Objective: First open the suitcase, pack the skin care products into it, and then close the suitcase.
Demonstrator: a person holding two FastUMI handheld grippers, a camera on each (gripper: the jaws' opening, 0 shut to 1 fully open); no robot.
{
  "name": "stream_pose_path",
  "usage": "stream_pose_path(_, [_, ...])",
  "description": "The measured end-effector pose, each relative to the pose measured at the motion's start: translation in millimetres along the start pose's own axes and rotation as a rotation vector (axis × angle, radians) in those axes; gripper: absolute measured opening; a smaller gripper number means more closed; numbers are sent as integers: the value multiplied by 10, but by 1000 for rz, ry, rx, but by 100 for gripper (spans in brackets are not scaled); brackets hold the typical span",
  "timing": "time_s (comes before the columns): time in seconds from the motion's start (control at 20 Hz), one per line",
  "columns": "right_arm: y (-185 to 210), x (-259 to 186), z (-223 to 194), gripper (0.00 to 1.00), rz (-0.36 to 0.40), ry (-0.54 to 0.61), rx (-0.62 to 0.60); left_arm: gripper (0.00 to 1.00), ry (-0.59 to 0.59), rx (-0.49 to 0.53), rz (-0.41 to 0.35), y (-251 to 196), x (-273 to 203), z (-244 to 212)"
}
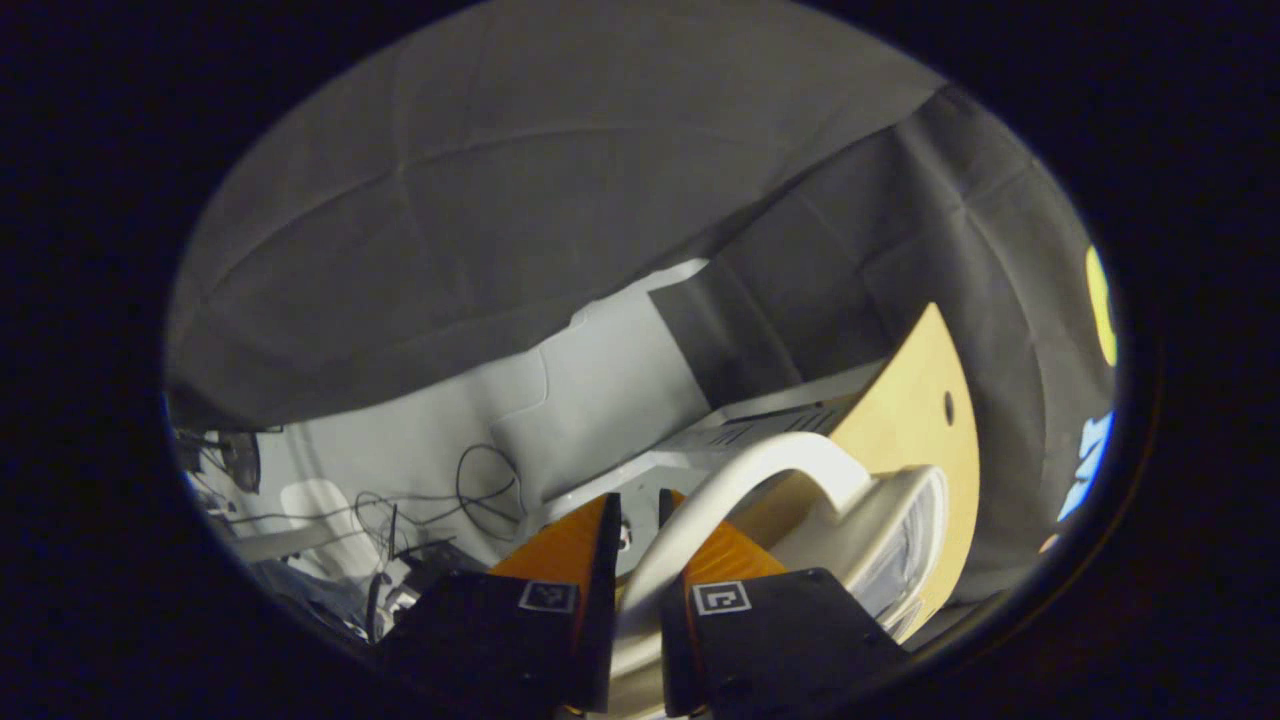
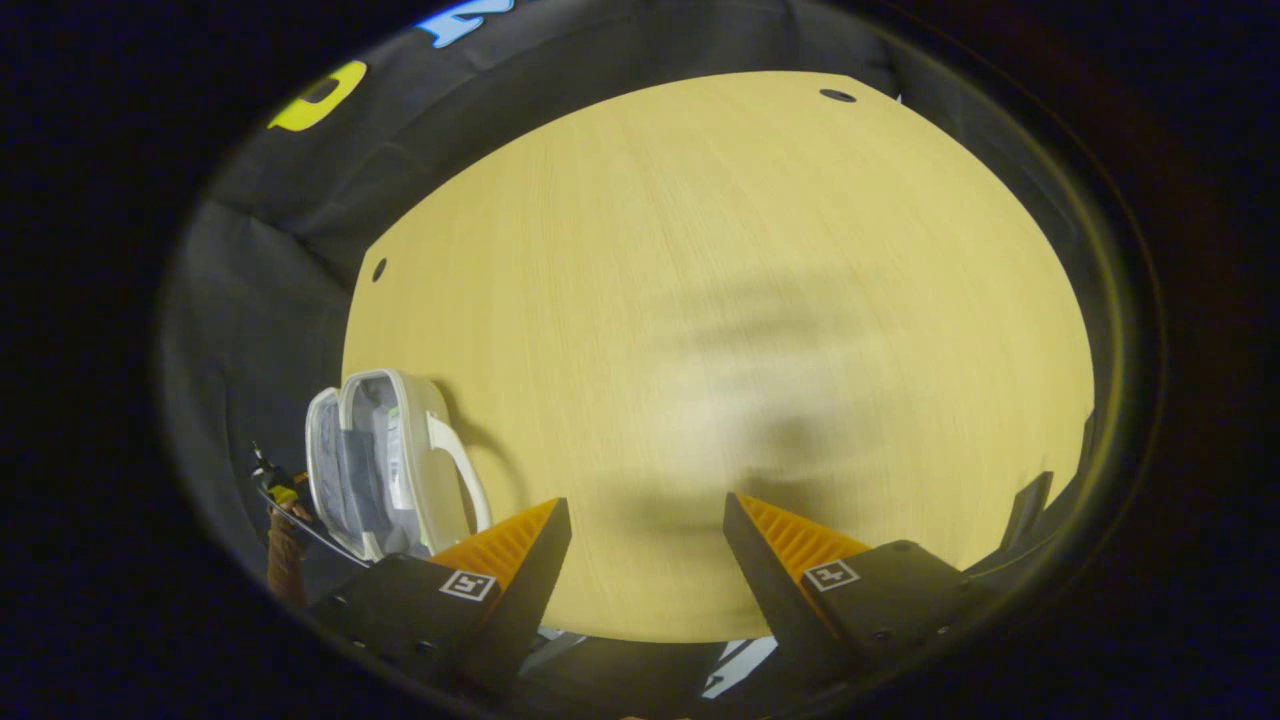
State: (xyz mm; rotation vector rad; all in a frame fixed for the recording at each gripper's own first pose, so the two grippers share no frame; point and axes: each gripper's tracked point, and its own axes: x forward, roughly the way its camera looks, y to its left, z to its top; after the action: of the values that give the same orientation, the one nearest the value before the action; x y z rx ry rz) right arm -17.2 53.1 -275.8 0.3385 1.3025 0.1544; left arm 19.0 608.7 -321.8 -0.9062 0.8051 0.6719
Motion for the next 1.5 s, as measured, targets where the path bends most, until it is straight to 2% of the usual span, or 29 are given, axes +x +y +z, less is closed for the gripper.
stream_pose_path(0.15, [21,42,-12,95,28,9,-12,24,-96,73,-75,-323,-526,118])
stream_pose_path(0.3, [56,56,6,95,68,7,-17,19,-182,147,-123,-730,-1171,136])
stream_pose_path(0.6, [100,94,-38,95,136,2,-40,18,-298,314,-174,-1523,-2143,-460])
stream_pose_path(0.8, [-160,-26,20,95,159,-9,-42,18,-339,415,-220,-2102,-2665,-988])
stream_pose_path(0.9, [-319,-68,83,95,166,-18,-21,18,-342,464,-222,-2363,-2792,-1268])
stream_pose_path(0.95, [-405,-78,113,95,170,-25,-3,22,-350,507,-204,-2465,-2836,-1422])
stream_pose_path(1.1, [-646,-146,230,95,176,-51,46,18,-357,643,-164,-2838,-2944,-1988])
stream_pose_path(1.2, [-790,-186,310,95,179,-66,69,18,-341,709,-192,-3155,-2987,-2442])
stream_pose_path(1.35, [-917,-276,368,95,192,-83,96,18,-212,700,-294,-3544,-2786,-3324])
stream_pose_path(1.5, [-1039,-353,422,94,204,-100,106,19,-31,642,-310,-3527,-2295,-4144])
